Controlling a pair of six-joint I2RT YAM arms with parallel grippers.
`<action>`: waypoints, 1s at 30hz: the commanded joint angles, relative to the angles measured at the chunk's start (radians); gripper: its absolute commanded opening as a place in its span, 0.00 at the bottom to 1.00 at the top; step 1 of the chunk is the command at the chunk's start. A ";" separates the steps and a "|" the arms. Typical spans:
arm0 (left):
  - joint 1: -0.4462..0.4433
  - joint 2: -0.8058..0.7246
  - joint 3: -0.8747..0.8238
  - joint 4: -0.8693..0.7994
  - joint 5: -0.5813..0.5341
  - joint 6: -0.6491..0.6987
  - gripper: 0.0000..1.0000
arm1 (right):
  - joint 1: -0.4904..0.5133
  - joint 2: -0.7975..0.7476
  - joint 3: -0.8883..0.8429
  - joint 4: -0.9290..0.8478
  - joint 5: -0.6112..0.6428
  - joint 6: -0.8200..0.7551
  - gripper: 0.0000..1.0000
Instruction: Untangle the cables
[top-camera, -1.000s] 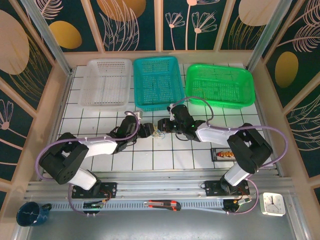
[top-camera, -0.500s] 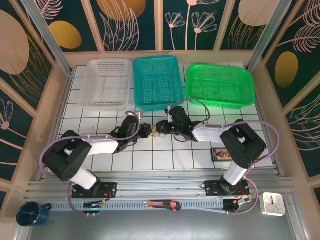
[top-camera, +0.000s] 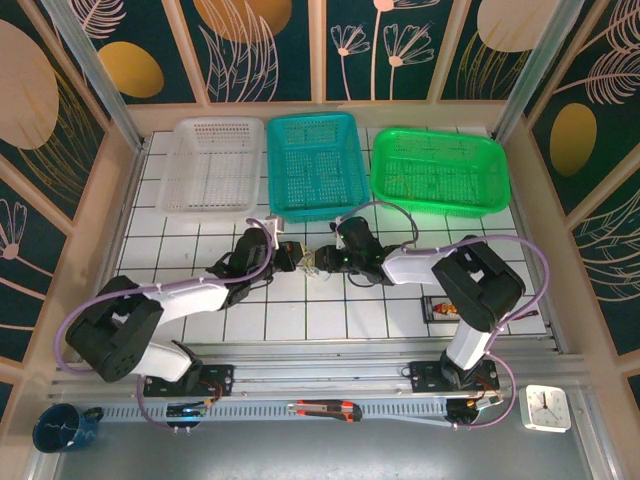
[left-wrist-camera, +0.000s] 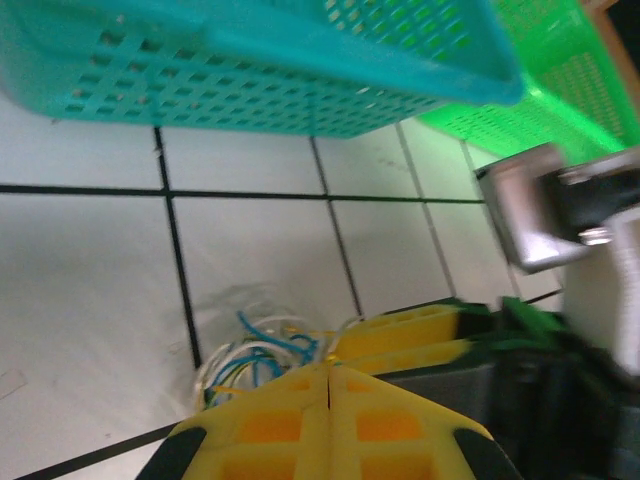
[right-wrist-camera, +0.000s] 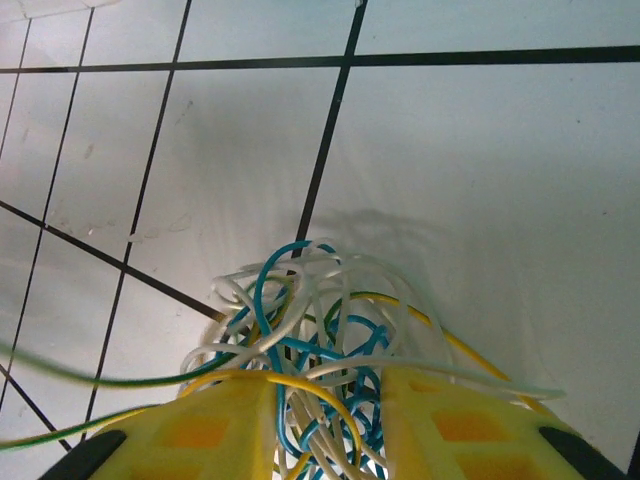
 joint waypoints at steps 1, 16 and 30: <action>0.007 -0.063 0.009 -0.005 0.048 -0.028 0.00 | 0.007 0.032 -0.015 0.017 0.023 0.013 0.32; 0.006 -0.147 -0.046 0.102 0.060 -0.156 0.00 | 0.000 -0.080 -0.007 -0.063 0.004 -0.008 0.34; 0.007 -0.193 -0.181 0.296 -0.053 -0.396 0.00 | -0.079 -0.320 -0.009 -0.134 -0.100 0.011 0.38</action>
